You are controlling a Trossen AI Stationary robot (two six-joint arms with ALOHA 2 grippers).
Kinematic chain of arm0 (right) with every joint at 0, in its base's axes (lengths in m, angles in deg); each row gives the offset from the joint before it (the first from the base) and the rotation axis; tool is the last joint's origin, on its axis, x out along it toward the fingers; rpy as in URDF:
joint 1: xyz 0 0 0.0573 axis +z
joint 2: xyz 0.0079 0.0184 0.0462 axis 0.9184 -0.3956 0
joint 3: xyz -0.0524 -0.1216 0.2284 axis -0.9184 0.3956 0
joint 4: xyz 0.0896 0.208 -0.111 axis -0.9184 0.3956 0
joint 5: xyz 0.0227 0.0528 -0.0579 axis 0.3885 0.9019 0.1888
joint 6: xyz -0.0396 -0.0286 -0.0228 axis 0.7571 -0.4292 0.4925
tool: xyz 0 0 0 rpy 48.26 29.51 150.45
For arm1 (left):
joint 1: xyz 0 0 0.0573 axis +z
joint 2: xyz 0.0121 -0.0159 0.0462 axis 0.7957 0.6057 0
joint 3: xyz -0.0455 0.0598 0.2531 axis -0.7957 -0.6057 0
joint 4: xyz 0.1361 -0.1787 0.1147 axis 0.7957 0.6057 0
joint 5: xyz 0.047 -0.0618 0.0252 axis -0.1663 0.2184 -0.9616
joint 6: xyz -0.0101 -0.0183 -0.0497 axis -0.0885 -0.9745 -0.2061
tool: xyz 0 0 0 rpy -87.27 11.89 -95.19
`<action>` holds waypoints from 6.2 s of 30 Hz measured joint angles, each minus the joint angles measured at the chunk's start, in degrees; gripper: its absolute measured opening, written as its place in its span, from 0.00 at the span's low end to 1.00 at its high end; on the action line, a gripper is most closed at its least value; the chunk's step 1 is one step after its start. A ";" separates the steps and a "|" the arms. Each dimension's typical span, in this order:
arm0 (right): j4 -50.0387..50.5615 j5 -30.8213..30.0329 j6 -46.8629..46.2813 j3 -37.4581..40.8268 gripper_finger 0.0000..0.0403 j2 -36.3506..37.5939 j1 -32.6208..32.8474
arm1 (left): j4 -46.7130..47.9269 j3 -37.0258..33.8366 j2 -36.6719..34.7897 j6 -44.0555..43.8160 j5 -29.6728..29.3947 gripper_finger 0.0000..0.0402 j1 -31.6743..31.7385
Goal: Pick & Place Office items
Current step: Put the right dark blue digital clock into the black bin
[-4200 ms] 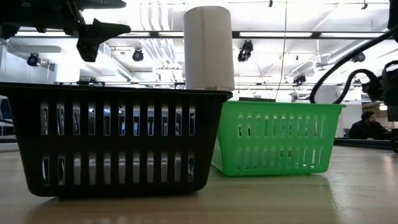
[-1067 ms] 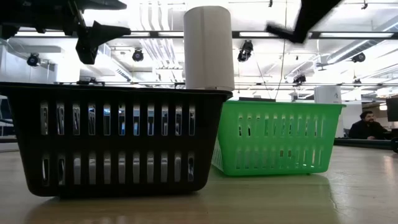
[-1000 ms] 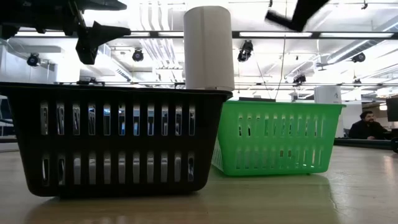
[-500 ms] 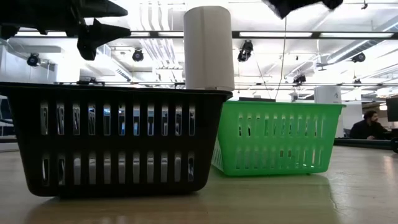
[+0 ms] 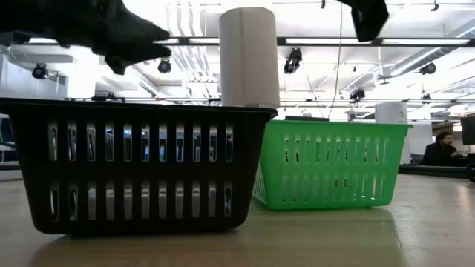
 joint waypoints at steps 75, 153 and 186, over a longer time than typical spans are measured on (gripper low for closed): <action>-7.86 15.81 0.18 -0.56 0.35 -7.42 -9.30 | 7.78 24.98 18.21 -16.65 13.75 0.71 1.81; 12.07 22.41 -1.50 -18.63 0.34 -14.54 -14.22 | 8.08 24.98 20.11 -14.04 15.08 0.76 2.71; 13.05 22.84 -5.31 -18.59 0.88 -17.24 -14.39 | 13.03 24.52 20.20 -11.99 14.98 0.37 2.82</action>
